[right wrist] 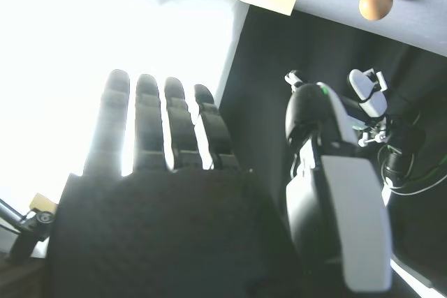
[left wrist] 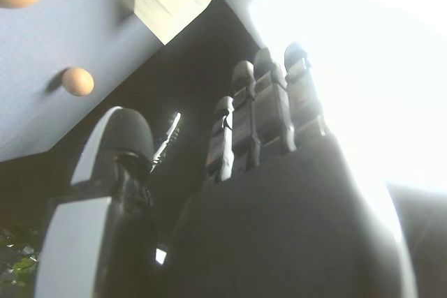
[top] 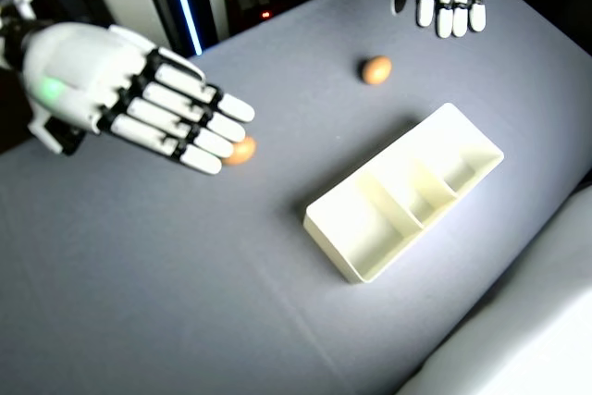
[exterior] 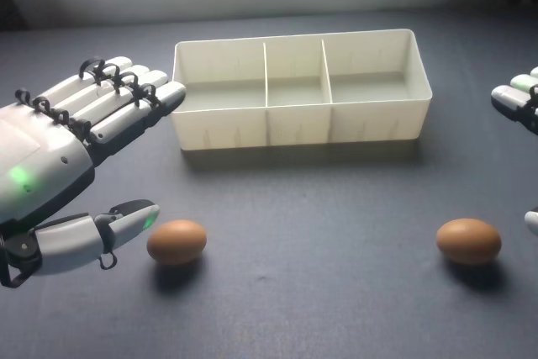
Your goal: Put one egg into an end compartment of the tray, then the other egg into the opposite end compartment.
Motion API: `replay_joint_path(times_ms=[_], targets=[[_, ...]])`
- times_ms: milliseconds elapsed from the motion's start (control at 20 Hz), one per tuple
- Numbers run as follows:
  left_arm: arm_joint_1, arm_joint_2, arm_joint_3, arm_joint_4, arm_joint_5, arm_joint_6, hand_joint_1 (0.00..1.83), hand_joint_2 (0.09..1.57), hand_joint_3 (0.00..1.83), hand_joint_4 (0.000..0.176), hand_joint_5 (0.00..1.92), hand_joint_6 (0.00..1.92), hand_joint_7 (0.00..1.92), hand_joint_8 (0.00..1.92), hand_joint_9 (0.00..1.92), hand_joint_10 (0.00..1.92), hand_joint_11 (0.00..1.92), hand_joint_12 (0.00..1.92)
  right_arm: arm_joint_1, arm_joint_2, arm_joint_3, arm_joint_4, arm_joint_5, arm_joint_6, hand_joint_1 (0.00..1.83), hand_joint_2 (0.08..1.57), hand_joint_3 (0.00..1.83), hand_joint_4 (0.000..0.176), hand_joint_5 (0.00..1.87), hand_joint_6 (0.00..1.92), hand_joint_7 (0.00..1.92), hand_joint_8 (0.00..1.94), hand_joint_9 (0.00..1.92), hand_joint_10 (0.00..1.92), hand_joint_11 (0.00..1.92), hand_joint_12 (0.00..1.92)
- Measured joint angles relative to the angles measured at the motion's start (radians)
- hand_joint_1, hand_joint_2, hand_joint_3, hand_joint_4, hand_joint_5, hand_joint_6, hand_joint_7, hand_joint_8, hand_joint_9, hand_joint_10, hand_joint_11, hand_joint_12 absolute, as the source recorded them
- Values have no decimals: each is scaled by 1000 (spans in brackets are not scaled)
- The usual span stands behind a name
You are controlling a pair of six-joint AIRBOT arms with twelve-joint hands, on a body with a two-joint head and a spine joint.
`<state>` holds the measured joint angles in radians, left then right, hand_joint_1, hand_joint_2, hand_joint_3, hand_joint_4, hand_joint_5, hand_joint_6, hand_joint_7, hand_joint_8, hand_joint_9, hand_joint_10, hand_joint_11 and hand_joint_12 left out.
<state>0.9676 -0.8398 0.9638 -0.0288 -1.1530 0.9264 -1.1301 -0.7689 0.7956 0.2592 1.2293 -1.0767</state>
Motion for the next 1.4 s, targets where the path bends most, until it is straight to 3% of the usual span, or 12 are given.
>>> replay_joint_path(times_ms=[100,300,1400], targets=[[-1,0,0,0,1,-3,415,1318,6,0,0,0,0,0,0,0,0,0,0,0,0,10,3,0,377,1329,66,0,0,0,0,0,0,0,0,0],[0,0,0,7,2,-5,520,1272,0,0,0,0,0,0,0,0,0,0,0,0,0,10,6,0,396,1334,56,0,0,0,0,0,0,0,0,0],[-1,-43,34,38,135,-53,669,1199,0,0,19,3,25,6,0,0,0,0,-16,-22,-2,25,12,6,335,1342,20,0,0,0,0,0,0,0,0,0]])
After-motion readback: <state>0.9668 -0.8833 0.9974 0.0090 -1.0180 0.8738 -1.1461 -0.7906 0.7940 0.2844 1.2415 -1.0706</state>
